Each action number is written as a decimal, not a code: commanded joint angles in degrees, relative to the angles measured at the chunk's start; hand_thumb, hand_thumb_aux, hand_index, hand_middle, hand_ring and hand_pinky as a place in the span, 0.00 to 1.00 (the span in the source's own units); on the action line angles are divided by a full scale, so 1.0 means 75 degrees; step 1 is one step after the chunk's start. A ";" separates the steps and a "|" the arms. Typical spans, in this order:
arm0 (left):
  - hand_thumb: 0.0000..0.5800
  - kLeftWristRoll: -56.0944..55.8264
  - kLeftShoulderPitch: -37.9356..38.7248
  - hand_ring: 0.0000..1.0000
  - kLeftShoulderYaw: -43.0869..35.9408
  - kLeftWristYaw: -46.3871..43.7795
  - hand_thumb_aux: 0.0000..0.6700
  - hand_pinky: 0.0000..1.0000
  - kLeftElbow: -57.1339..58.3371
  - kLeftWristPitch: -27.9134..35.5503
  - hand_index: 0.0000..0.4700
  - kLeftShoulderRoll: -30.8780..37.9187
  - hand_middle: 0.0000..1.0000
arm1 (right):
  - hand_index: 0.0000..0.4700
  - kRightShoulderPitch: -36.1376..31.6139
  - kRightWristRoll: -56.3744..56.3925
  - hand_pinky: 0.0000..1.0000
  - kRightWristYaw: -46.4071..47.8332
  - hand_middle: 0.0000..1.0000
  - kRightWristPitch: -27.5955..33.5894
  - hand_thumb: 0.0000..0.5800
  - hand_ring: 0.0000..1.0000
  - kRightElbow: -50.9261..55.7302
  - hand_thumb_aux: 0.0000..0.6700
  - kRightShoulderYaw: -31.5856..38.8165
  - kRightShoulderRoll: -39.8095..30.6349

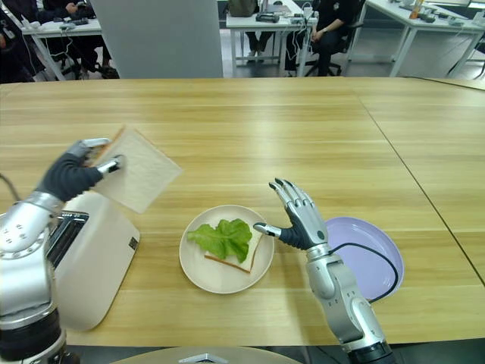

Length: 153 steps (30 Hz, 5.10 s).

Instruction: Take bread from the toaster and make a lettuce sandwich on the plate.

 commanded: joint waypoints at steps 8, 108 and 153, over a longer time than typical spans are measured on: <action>1.00 -0.1031 -0.2202 0.40 -0.2121 -0.1194 1.00 0.40 0.3344 -0.0790 0.98 0.0435 0.40 | 0.00 0.0054 -0.0188 0.00 -0.0330 0.00 -0.0760 0.00 0.00 -0.0531 0.00 -0.0572 -0.0571; 0.00 0.0120 -0.6240 0.51 -0.4085 -0.1733 0.00 0.51 0.9186 -0.4614 0.00 -0.1847 0.51 | 0.00 -0.1586 -0.0004 0.00 0.2849 0.00 -0.2212 0.00 0.00 0.3252 0.00 0.2417 -0.0554; 1.00 -0.1229 0.4645 1.00 -0.3189 0.2749 1.00 1.00 -0.0475 -0.4284 0.98 -0.2278 1.00 | 0.98 0.1804 0.5430 1.00 0.3689 1.00 0.0015 1.00 1.00 -0.0687 1.00 0.0967 0.1311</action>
